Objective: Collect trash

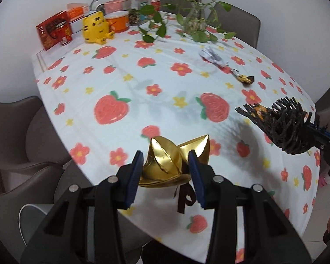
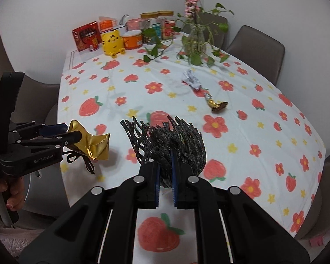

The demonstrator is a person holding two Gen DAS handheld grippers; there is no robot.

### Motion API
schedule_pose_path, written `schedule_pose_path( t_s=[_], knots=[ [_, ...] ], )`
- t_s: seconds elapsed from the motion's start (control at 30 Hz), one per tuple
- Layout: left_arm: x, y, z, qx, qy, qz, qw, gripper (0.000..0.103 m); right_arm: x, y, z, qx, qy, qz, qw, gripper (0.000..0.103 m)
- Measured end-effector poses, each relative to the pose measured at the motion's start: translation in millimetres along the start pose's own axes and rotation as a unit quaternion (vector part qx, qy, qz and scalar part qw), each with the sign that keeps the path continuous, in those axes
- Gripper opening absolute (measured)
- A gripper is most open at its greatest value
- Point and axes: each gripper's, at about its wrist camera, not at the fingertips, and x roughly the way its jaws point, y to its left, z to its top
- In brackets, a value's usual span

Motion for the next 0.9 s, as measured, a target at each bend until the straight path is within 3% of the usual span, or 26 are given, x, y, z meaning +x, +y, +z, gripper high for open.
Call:
schedule_pose_path(
  t_s=[0.07, 0.47, 0.63, 0.9],
  knots=[
    [-10.9, 25.3, -9.5, -0.016, 0.002, 0.01, 0.9998, 0.021, 0.3, 27.1, 4.1, -0.019, 0.0, 0.015, 1.0, 0.008],
    [-76.6, 169.2, -96.8, -0.119, -0.001, 0.056, 0.9913, 0.018, 1.5, 209.8, 9.2, -0.112, 0.004, 0.108, 0.988, 0.008],
    [-96.3, 207.6, -126.4, -0.148, -0.002, 0.072, 0.9864, 0.018, -1.8, 260.8, 2.1, -0.147, 0.005, 0.122, 0.981, 0.008],
    [-106.5, 239.8, -152.9, -0.171, -0.002, 0.077, 0.9822, 0.018, -8.0, 305.3, -0.7, -0.169, 0.005, 0.14, 0.976, 0.008]
  ],
)
